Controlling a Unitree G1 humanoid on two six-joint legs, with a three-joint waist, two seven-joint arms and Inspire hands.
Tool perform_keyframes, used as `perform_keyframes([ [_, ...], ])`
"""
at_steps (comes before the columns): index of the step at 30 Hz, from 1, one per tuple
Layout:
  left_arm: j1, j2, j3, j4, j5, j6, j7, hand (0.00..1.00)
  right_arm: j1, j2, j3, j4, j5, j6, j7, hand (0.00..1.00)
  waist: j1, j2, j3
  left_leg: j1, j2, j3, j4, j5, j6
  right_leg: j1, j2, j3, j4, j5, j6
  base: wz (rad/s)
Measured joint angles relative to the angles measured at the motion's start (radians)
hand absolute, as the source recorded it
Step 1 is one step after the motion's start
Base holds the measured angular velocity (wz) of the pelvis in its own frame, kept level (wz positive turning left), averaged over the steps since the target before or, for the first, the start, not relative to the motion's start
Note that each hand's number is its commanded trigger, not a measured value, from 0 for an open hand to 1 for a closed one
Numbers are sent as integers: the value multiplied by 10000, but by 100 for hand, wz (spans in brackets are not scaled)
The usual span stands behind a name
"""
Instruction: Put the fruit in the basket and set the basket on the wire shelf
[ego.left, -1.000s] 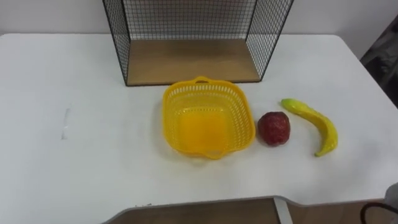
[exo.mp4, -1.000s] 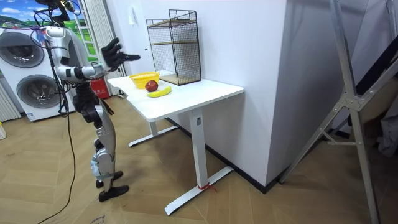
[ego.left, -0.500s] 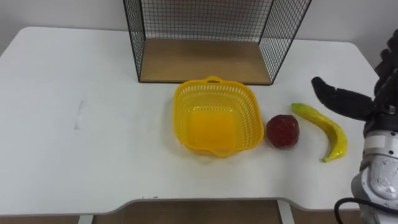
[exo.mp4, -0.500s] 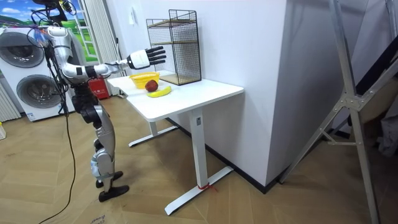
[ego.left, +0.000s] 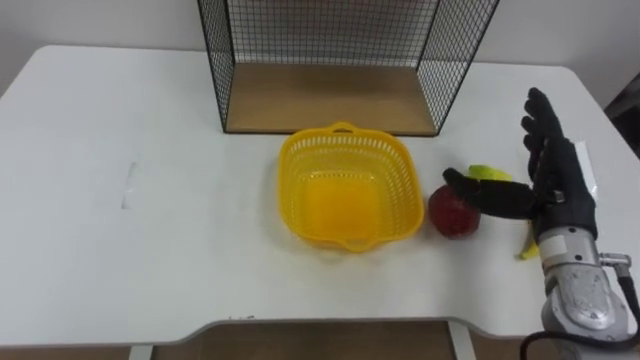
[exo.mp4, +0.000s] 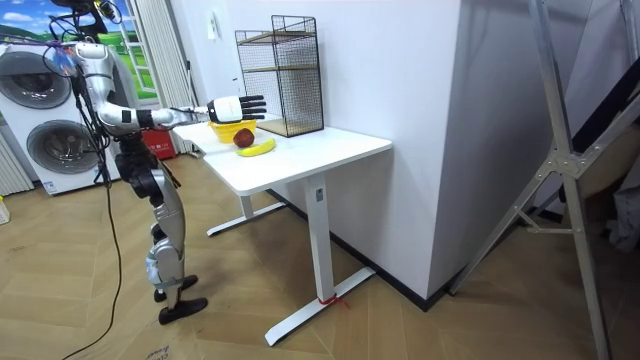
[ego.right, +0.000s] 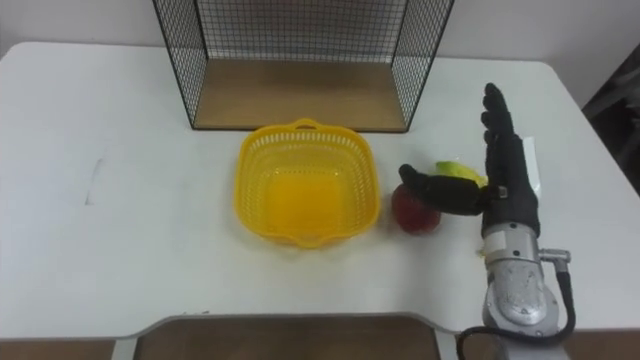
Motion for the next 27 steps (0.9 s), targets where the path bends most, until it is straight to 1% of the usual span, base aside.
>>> perform_keyframes([
  [8, -16, 3, -33, 1, -2, -3, 48, 0, 107, 2, 88, 112, -533, 3, 235, 0, -14, 12, 10, 54, 6, 1, -12, 0, 0, 95, 24, -1, -5, 0, 0, 0],
  [13, -12, 21, -452, 7, -1, -39, 118, 0, 106, 17, 373, 535, -673, 3, 380, 0, -14, 19, 16, 78, 2, -4, -31, -1, 1, 115, 33, -1, -5, 3, -3, 0],
  [20, 77, 23, -462, 7, 2, -47, 136, 0, 105, 17, 387, 600, -700, 3, 558, 0, -28, 25, 17, 107, 3, -5, -92, -1, 1, 114, 25, -1, -16, 3, -3, 0],
  [27, 53, 23, -453, -12, 214, -50, 138, 0, 106, 64, 390, 825, -1304, -8, 589, 0, -21, 66, 18, 115, 3, -10, -94, -1, 1, 123, 17, -1, -25, 3, -3, 0],
])
